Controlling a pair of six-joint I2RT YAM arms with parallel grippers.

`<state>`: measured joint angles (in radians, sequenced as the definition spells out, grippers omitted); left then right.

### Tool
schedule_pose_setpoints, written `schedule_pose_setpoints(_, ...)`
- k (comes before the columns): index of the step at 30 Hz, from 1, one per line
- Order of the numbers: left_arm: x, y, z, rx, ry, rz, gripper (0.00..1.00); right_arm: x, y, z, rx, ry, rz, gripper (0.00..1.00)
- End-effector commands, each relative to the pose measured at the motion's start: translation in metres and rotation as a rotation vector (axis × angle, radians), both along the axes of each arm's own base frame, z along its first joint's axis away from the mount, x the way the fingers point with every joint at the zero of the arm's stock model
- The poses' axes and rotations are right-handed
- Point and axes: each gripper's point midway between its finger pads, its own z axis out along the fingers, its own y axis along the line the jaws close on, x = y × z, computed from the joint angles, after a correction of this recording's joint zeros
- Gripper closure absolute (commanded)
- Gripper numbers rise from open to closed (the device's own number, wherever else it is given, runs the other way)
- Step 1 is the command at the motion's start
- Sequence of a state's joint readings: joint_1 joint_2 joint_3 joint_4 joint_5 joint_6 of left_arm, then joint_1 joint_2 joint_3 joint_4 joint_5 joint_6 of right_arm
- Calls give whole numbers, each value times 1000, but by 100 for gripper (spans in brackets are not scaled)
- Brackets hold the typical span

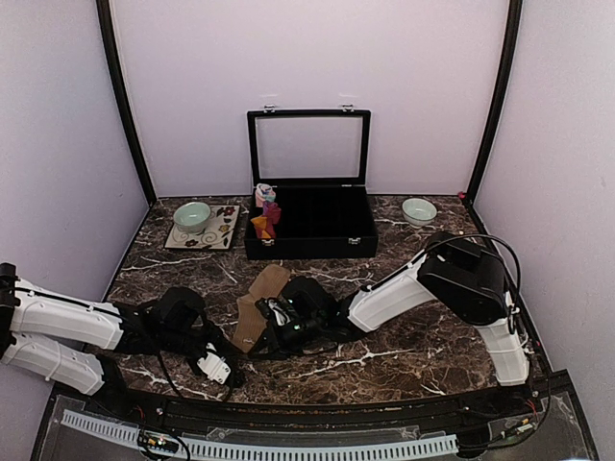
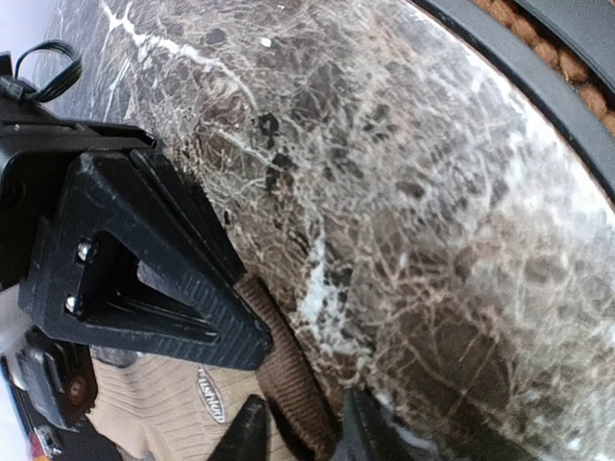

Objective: Roll the socks
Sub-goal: Roll the sock at the center of the board.

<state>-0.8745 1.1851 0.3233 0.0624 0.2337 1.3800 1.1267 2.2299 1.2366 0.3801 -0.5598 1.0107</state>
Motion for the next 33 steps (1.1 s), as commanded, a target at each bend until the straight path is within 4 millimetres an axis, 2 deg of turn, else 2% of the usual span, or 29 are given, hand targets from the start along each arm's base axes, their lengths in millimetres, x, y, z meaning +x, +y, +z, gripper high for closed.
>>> schedule_pose_setpoints(1,1,4,0,-4,-26,18,59,-7,-41,-71,-230,91,-49,100)
schedule_pose_setpoints(8,-10,6,-3,-3,-19,-40,59,-7,-45,-70,-211,118,-72,100)
schedule_pose_setpoints(14,-19,0,5,-53,-53,-107,61,-10,-49,-74,-212,140,-73,100)
schedule_pose_setpoints(18,-15,1,-3,-16,-24,-72,62,-9,-47,-72,-208,137,-69,100)
schedule_pose_setpoints(25,-8,0,-4,-5,-18,-27,63,-9,-45,-69,-203,131,-61,100)
schedule_pose_setpoints(33,-14,7,-14,69,56,-13,69,-9,-45,-67,-206,124,-58,100)
